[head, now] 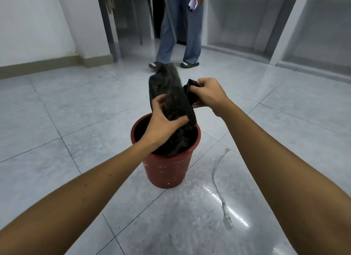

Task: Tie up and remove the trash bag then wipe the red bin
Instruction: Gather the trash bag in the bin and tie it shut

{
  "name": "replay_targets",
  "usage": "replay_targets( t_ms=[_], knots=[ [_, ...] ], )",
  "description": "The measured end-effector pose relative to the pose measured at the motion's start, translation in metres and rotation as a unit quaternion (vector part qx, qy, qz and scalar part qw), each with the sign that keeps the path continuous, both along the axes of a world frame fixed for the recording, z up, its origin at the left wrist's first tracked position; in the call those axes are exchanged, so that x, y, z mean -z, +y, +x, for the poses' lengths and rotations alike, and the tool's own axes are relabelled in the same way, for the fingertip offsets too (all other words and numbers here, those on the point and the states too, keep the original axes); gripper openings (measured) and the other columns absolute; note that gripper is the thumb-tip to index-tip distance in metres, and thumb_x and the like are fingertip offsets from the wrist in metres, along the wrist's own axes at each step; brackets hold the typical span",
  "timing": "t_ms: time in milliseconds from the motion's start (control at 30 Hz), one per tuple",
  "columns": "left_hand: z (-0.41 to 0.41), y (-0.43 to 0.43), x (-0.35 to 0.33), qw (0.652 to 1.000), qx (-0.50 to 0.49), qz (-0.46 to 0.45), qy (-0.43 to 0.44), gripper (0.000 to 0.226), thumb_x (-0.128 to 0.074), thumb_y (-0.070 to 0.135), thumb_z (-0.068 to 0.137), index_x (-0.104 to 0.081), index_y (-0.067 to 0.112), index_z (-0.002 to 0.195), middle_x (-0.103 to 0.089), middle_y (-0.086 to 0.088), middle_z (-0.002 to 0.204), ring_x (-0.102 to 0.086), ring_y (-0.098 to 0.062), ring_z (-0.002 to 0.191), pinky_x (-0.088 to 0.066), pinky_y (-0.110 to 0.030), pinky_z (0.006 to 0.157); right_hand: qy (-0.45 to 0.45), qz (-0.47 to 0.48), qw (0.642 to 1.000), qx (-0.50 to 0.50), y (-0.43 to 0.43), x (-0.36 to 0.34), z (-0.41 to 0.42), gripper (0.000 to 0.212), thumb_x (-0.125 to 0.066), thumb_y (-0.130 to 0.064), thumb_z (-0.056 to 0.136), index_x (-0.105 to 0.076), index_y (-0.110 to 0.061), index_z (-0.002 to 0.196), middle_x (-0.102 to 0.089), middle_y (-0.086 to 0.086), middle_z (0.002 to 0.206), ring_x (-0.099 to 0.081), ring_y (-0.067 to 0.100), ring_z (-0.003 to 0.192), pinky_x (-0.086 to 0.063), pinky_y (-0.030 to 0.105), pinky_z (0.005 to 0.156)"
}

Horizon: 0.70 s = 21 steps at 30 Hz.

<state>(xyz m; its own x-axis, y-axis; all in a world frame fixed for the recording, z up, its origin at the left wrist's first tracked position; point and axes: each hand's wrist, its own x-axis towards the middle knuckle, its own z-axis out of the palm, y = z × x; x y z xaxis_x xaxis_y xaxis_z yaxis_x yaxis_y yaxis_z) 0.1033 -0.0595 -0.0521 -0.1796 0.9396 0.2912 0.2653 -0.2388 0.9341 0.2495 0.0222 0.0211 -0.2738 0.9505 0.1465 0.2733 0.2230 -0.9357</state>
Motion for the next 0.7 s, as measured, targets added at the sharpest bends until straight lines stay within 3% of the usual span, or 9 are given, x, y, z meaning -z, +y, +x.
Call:
replay_targets(
  t_ms=[100,167,233,300,367,433,533,600,700],
  knots=[
    [0.006,0.004,0.007,0.999,-0.027,0.001,0.04,0.076,-0.081,0.048,0.059,-0.034,0.044,0.119,-0.052,0.029,0.106,-0.054,0.009,0.1,-0.043,-0.009,0.08,-0.008,-0.07,0.993,-0.09,-0.001,-0.005,0.006,0.013,-0.057,-0.014,0.092,-0.061,-0.007,0.081,-0.062,0.001,0.062,-0.062,0.008,0.054,-0.054,0.023,0.055],
    [0.003,0.008,0.008,0.997,-0.068,0.003,0.027,0.056,-0.077,0.036,0.07,-0.044,0.036,0.115,-0.058,0.025,0.098,-0.058,0.003,0.094,-0.044,-0.008,0.074,-0.004,-0.137,0.977,-0.161,-0.001,-0.006,0.011,0.017,-0.052,-0.014,0.085,-0.065,-0.013,0.075,-0.065,0.002,0.07,-0.063,0.012,0.065,-0.05,0.024,0.06],
    [-0.003,0.009,0.008,0.997,-0.075,0.0,0.014,0.033,-0.071,0.027,0.078,-0.053,0.035,0.104,-0.062,0.024,0.091,-0.061,0.005,0.086,-0.045,-0.003,0.065,0.023,-0.162,0.975,-0.151,0.005,-0.005,0.013,0.02,-0.05,-0.023,0.078,-0.069,-0.019,0.072,-0.07,0.0,0.08,-0.062,0.014,0.075,-0.043,0.027,0.065],
    [-0.011,0.004,0.009,0.999,-0.047,-0.006,0.012,0.025,-0.069,0.021,0.082,-0.059,0.041,0.093,-0.067,0.026,0.083,-0.064,0.01,0.082,-0.045,0.0,0.063,0.047,-0.14,0.988,-0.051,0.018,0.002,0.009,0.024,-0.048,-0.027,0.085,-0.071,-0.021,0.088,-0.071,0.0,0.099,-0.058,0.015,0.086,-0.04,0.03,0.072],
    [-0.021,-0.003,0.012,0.999,-0.011,-0.023,0.019,0.025,-0.067,0.017,0.084,-0.063,0.04,0.09,-0.071,0.025,0.083,-0.066,0.008,0.083,-0.05,-0.006,0.068,0.023,-0.108,0.994,0.02,0.028,0.013,0.0,0.028,-0.047,-0.03,0.094,-0.06,-0.018,0.117,-0.058,0.001,0.115,-0.051,0.017,0.096,-0.04,0.031,0.079],
    [-0.028,-0.009,0.014,0.998,0.022,-0.046,0.031,0.024,-0.066,0.01,0.085,-0.067,0.034,0.091,-0.074,0.016,0.086,-0.069,0.0,0.085,-0.054,-0.014,0.073,0.011,-0.11,0.994,0.002,0.032,0.03,-0.013,0.038,-0.045,-0.032,0.099,-0.045,-0.02,0.135,-0.051,-0.001,0.114,-0.051,0.013,0.095,-0.043,0.027,0.076],
    [-0.034,-0.011,0.014,0.994,0.053,-0.066,0.062,0.028,-0.063,0.003,0.086,-0.068,0.03,0.087,-0.074,0.016,0.08,-0.069,0.001,0.08,-0.055,-0.014,0.07,0.069,-0.173,0.98,-0.069,0.029,0.047,-0.031,0.017,-0.041,-0.02,0.101,-0.057,-0.018,0.103,-0.061,0.003,0.093,-0.059,0.013,0.074,-0.051,0.019,0.057],
    [-0.034,-0.009,0.011,0.995,0.028,-0.068,0.067,0.027,-0.064,0.005,0.086,-0.066,0.031,0.086,-0.072,0.019,0.076,-0.067,0.001,0.077,-0.055,-0.014,0.071,0.086,-0.144,0.984,-0.052,0.033,0.048,-0.038,0.023,-0.045,-0.01,0.097,-0.061,-0.014,0.082,-0.064,0.012,0.089,-0.061,0.024,0.079,-0.052,0.029,0.069],
    [-0.031,-0.001,0.005,0.996,-0.073,-0.045,0.035,0.023,-0.067,0.013,0.083,-0.056,0.032,0.091,-0.067,0.015,0.086,-0.064,-0.01,0.09,-0.053,-0.023,0.077,0.088,-0.055,0.994,-0.045,0.036,0.036,-0.038,0.021,-0.047,0.004,0.094,-0.067,0.008,0.095,-0.065,0.016,0.095,-0.059,0.024,0.086,-0.05,0.037,0.075]
  ],
)
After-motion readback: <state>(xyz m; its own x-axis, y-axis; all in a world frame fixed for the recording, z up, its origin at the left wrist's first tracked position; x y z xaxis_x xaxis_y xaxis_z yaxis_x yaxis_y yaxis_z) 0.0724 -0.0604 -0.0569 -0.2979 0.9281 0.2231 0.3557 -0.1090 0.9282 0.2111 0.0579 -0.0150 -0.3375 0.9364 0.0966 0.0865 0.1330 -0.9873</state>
